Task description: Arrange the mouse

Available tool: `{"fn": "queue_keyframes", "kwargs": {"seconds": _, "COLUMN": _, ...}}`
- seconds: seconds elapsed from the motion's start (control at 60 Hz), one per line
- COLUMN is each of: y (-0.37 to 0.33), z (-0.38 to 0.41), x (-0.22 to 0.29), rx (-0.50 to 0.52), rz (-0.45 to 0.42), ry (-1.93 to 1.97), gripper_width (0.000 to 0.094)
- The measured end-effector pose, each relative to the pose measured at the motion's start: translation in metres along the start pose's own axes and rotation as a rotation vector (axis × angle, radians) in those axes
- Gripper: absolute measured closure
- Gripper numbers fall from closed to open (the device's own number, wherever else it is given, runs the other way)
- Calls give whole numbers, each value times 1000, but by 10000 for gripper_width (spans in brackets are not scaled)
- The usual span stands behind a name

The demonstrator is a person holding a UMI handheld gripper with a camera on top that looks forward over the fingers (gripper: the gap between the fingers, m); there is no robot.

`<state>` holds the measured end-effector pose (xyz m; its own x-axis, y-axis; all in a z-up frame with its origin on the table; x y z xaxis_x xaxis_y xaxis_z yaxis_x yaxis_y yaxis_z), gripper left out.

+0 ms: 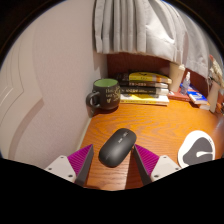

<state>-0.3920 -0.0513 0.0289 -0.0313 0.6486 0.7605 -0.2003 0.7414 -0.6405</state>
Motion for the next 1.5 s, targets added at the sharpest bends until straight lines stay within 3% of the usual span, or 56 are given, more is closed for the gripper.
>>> {"fn": "queue_keyframes", "kwargs": {"seconds": 0.267, "y": 32, "z": 1, "x": 25, "rx": -6, "rz": 48, "ry": -31, "gripper_width": 212}}
{"fn": "queue_keyframes", "kwargs": {"seconds": 0.4, "y": 35, "z": -5, "x": 28, "rx": -24, "rz": 85, "ry": -6, "gripper_width": 453}}
{"fn": "queue_keyframes", "kwargs": {"seconds": 0.683, "y": 39, "z": -6, "x": 34, "rx": 11, "rz": 214, "ry": -28, "gripper_width": 585}}
{"fn": "queue_keyframes", "kwargs": {"seconds": 0.767, "y": 35, "z": -8, "x": 39, "rx": 37, "rz": 258, "ry": -33, "gripper_width": 585}}
{"fn": "queue_keyframes", "kwargs": {"seconds": 0.9, "y": -13, "z": -27, "x": 96, "rx": 73, "rz": 140, "ry": -52, "gripper_width": 582}}
{"fn": "queue_keyframes", "kwargs": {"seconds": 1.083, "y": -122, "z": -100, "x": 191, "rx": 20, "rz": -75, "ry": -98, "gripper_width": 581}}
{"fn": "queue_keyframes", "kwargs": {"seconds": 1.25, "y": -198, "z": -183, "x": 219, "rx": -38, "rz": -208, "ry": -97, "gripper_width": 579}}
{"fn": "queue_keyframes", "kwargs": {"seconds": 1.367, "y": -204, "z": -238, "x": 190, "rx": -78, "rz": -208, "ry": -83, "gripper_width": 581}}
{"fn": "queue_keyframes", "kwargs": {"seconds": 1.5, "y": -174, "z": -285, "x": 120, "rx": -111, "rz": -64, "ry": -59, "gripper_width": 583}}
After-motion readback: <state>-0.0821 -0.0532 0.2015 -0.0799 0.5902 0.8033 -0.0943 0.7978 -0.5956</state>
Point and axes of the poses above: the point between the fingertips, and its own axes, seen from behind it with the camera up: z to the left, x up, y forward, the way the camera looks, the point moved 6 cm from there along -y, backward, against the way the camera looks, and after that the axes turned 5 degrees about x, right-handed, at the moved point
